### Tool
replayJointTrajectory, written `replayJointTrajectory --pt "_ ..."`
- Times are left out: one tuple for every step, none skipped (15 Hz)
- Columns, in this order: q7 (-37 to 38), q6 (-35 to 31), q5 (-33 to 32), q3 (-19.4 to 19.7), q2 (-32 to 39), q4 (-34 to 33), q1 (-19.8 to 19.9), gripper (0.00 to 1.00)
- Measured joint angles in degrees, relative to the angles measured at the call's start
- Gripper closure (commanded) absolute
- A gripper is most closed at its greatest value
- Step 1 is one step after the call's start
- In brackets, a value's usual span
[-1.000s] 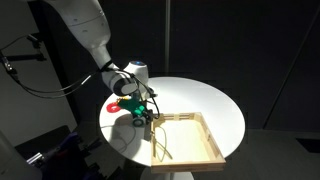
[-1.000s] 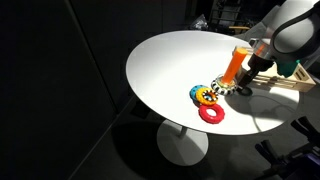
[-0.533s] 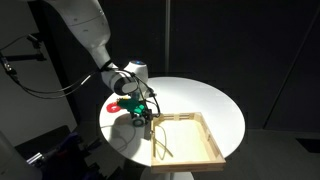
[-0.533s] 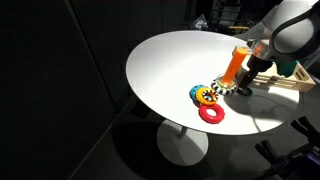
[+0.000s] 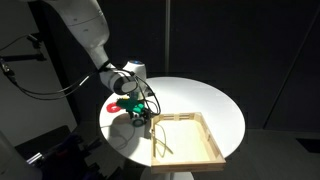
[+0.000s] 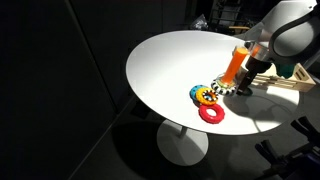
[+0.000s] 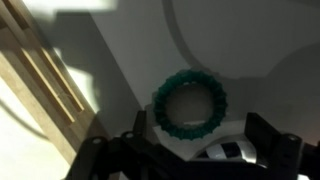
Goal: Put the green ring on the orange ring holder
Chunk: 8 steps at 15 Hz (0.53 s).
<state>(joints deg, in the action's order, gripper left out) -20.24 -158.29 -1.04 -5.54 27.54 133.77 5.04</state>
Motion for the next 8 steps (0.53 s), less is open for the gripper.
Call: replayJointTrajectory --pt "0.01 0.00 -0.09 0.11 0.01 0.03 -0.22 0.00" --pt "0.06 0.00 -0.23 0.27 0.01 0.05 -0.48 0.00" --pt "0.19 0.00 -0.53 0.46 0.02 0.06 -0.73 0.04" --pt "0.41 -0.02 -0.90 0.73 0.03 0.08 -1.03 0.27" --pt "0.60 -0.03 -1.26 1.03 0.04 0.09 -1.34 0.29" --pt "0.96 -0.03 -1.74 1.39 0.05 0.11 -1.68 0.33" --pt "1.22 -0.03 -2.13 1.84 0.05 0.12 -2.08 0.40" --pt "1.66 -0.03 -2.55 2.30 0.05 0.13 -2.43 0.50"
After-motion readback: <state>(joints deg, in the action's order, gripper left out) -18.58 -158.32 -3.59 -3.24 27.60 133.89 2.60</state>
